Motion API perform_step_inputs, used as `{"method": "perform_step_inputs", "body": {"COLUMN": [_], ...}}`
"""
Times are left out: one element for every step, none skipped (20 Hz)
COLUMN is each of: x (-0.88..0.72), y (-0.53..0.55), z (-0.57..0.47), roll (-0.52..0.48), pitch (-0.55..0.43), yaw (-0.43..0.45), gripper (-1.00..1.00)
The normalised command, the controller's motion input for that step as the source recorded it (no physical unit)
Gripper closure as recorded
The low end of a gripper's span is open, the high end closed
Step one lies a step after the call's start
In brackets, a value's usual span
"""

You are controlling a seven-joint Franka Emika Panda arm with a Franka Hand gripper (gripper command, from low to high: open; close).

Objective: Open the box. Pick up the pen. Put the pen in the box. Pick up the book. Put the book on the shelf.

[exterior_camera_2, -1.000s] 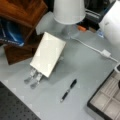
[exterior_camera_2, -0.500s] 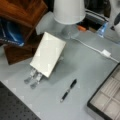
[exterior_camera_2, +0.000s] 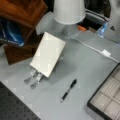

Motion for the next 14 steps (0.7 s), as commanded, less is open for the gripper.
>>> {"method": "perform_step_inputs", "body": {"x": [-0.07,-0.08,-0.08,-0.08,-0.07,-0.06,-0.05,-0.04,-0.02,-0.01,-0.01,-0.01,-0.02,-0.02], "y": [-0.19,-0.24,-0.30,-0.32,-0.36,-0.40,-0.43,-0.43,-0.42,-0.42,-0.42,-0.43,-0.40,-0.39], "z": [0.08,0.09,0.09,0.07,0.06,0.06,0.06,0.04,0.05,0.06,0.08,0.10,0.10,0.11], "roll": [0.095,0.080,0.070,0.066,0.060,0.045,0.035,0.029,0.017,-0.002,-0.048,-0.082,-0.096,-0.167], "pitch": [0.069,0.099,0.119,0.126,0.140,0.166,0.181,0.180,0.182,0.183,0.199,0.204,0.190,0.189], "yaw": [-0.034,-0.020,-0.014,-0.013,-0.010,-0.008,-0.010,-0.013,-0.013,-0.009,0.007,0.025,0.033,0.053], "gripper": [-1.00,-1.00,-1.00,-1.00,-1.00,-1.00,-1.00,-1.00,-1.00,-1.00,-1.00,-1.00,-1.00,-1.00]}}
